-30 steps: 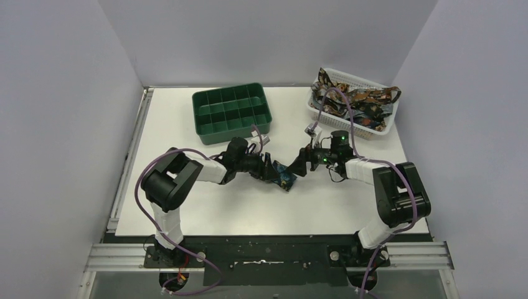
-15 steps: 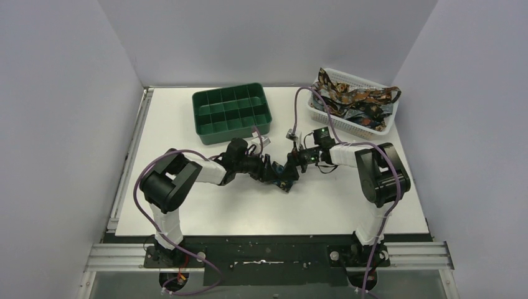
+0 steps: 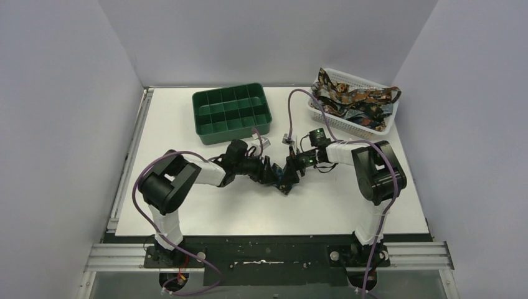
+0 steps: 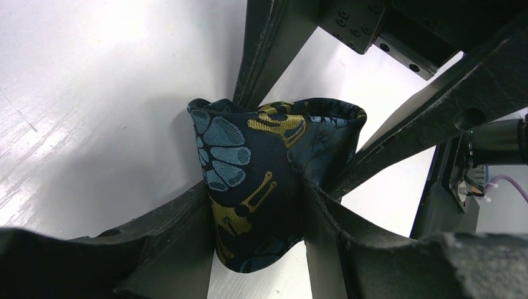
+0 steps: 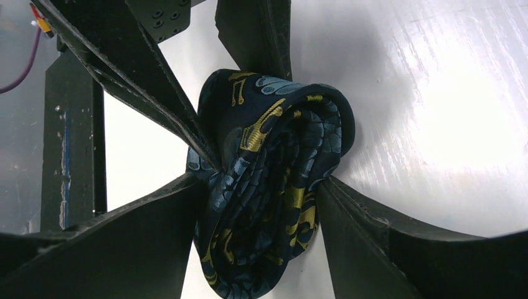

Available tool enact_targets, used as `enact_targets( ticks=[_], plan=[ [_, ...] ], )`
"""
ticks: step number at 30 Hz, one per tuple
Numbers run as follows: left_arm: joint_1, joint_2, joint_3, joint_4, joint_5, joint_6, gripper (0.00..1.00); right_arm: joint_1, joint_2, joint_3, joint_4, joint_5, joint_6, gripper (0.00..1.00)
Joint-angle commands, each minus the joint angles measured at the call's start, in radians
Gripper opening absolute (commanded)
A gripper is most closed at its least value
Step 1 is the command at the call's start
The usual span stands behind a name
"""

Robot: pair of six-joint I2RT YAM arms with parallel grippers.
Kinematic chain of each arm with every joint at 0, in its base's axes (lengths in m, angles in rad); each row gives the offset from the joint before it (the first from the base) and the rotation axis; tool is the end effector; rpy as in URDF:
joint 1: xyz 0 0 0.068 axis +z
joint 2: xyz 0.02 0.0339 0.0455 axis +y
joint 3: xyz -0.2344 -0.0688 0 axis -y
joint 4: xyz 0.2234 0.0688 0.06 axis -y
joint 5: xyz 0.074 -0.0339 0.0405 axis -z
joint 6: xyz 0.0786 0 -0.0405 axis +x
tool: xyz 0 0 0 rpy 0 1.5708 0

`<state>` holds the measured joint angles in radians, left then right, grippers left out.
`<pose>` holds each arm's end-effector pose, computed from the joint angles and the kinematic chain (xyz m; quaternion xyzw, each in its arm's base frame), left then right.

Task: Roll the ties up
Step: Pick up the tie at the center of the board.

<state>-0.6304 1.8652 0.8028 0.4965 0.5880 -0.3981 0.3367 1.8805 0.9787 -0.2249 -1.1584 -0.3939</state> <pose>0.2706 -0.2515 0.0971 0.2358 0.8170 -0.4478 0.2764 0.2805 0.1745 0.1034 -0.4042 0.7194 0.5284 0.1995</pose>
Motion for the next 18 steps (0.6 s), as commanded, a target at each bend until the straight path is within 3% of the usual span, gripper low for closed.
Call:
enact_targets(
  ticks=[1, 5, 8, 15, 18],
  plan=[
    [0.0, -0.031, -0.011, -0.002, -0.044, 0.038, 0.46, 0.031, 0.043, 0.026, -0.07, -0.051, -0.05, 0.66],
    [0.0, -0.047, -0.032, 0.006, -0.06, 0.036, 0.45, 0.04, 0.047, 0.029, -0.059, -0.041, -0.034, 0.58],
    [0.002, -0.061, -0.043, 0.013, -0.07, 0.032, 0.44, 0.043, 0.048, 0.04, -0.065, -0.057, -0.034, 0.43],
    [0.0, -0.074, -0.062, 0.04, -0.098, 0.016, 0.45, 0.089, 0.032, 0.073, -0.102, -0.024, -0.022, 0.35],
    [0.001, -0.079, -0.069, 0.05, -0.111, 0.001, 0.46, 0.094, 0.009, 0.062, -0.053, 0.013, 0.037, 0.21]
  ],
)
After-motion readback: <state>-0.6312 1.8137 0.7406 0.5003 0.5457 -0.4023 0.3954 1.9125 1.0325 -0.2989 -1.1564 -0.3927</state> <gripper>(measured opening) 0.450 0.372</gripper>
